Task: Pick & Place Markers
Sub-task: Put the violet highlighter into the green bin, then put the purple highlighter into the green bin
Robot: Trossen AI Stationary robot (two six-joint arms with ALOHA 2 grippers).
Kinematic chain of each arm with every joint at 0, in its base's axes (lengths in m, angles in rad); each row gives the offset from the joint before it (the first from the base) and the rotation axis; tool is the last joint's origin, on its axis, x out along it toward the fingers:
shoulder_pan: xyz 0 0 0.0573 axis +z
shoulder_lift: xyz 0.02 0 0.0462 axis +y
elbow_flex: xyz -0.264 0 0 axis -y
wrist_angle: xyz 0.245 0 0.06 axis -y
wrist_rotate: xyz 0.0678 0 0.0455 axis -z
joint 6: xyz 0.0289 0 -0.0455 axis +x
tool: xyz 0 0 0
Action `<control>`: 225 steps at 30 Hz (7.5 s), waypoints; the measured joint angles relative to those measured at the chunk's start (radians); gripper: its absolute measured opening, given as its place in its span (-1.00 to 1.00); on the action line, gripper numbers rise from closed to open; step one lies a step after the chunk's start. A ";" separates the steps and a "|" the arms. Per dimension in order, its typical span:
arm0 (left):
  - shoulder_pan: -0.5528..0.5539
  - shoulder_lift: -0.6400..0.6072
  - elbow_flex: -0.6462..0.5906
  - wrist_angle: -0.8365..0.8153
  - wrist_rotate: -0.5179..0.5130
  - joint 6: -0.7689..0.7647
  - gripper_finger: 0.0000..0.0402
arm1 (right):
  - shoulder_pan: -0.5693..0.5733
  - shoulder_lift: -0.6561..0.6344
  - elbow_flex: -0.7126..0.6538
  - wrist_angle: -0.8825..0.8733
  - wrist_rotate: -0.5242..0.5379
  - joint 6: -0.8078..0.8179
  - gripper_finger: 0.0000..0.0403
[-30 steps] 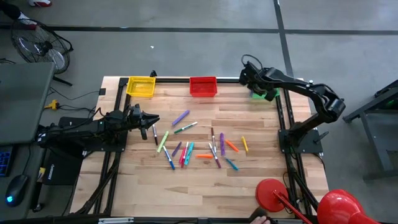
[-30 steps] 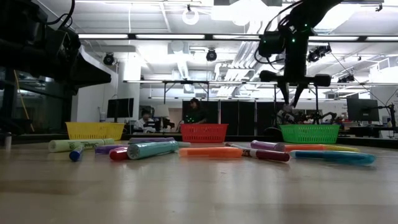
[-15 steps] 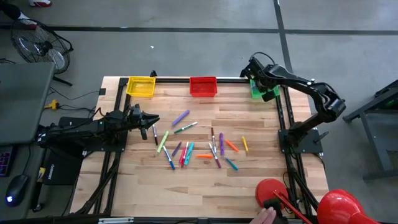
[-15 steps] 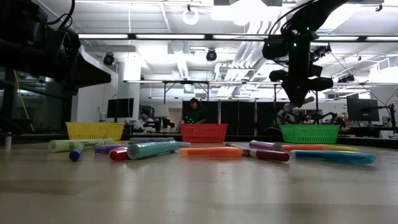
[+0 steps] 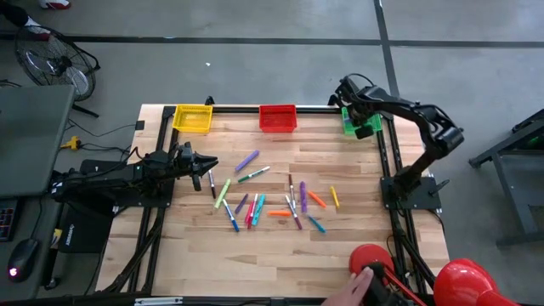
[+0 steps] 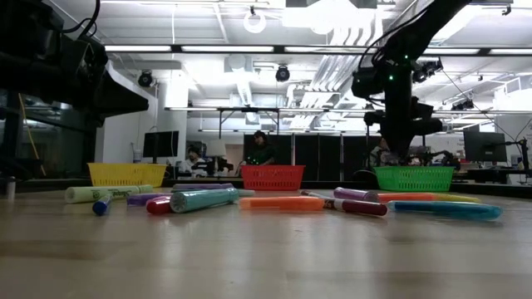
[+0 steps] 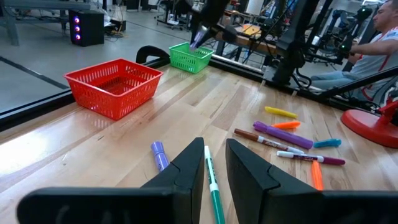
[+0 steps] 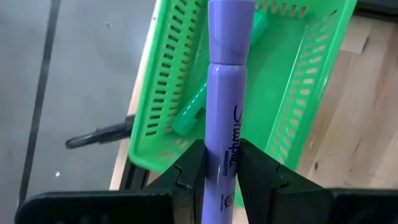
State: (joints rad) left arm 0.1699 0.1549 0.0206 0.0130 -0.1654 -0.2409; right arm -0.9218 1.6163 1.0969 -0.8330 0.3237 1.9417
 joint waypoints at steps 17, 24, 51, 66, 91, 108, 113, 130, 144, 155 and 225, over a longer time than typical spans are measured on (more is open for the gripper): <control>0.000 0.000 0.000 0.000 0.000 0.000 -0.68 | -0.065 0.018 0.000 -0.055 0.007 0.014 -0.67; 0.000 0.000 0.000 0.000 0.000 0.000 -0.68 | -0.074 0.018 0.000 -0.061 0.005 0.002 -0.67; 0.000 0.000 0.000 0.000 0.000 0.000 -0.68 | -0.036 0.020 0.000 0.046 0.053 -0.409 -0.23; 0.000 0.000 0.000 0.000 0.000 0.000 -0.68 | 0.149 0.020 0.000 0.129 0.048 -1.030 -0.24; 0.000 0.000 0.000 0.000 0.000 0.000 -0.68 | 0.597 0.013 0.000 0.078 -0.161 -1.111 -0.23; 0.000 0.000 0.000 0.000 0.000 0.000 -0.68 | 0.879 0.012 0.000 -0.066 -0.286 -0.950 -0.24; 0.000 0.000 0.000 0.000 0.000 0.000 -0.68 | 0.976 0.012 0.000 -0.084 -0.291 -0.833 -0.24; 0.000 0.000 0.000 0.000 0.000 0.000 -0.68 | 1.089 0.142 0.003 0.139 -0.335 -0.508 -0.15; 0.000 0.000 0.000 0.000 0.000 0.000 -0.68 | 1.064 0.259 0.105 0.107 -0.271 -0.509 -0.11; 0.000 0.000 0.000 0.000 0.000 0.000 -0.68 | 1.059 0.319 0.117 0.098 -0.268 -0.486 -0.12; 0.000 0.000 0.000 0.000 -0.001 0.000 -0.68 | 0.685 -0.252 -0.492 0.752 0.304 -0.323 -0.70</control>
State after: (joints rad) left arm 0.1699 0.1547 0.0204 0.0132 -0.1660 -0.2409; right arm -0.2373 1.3643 0.6047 -0.0814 0.6277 1.6191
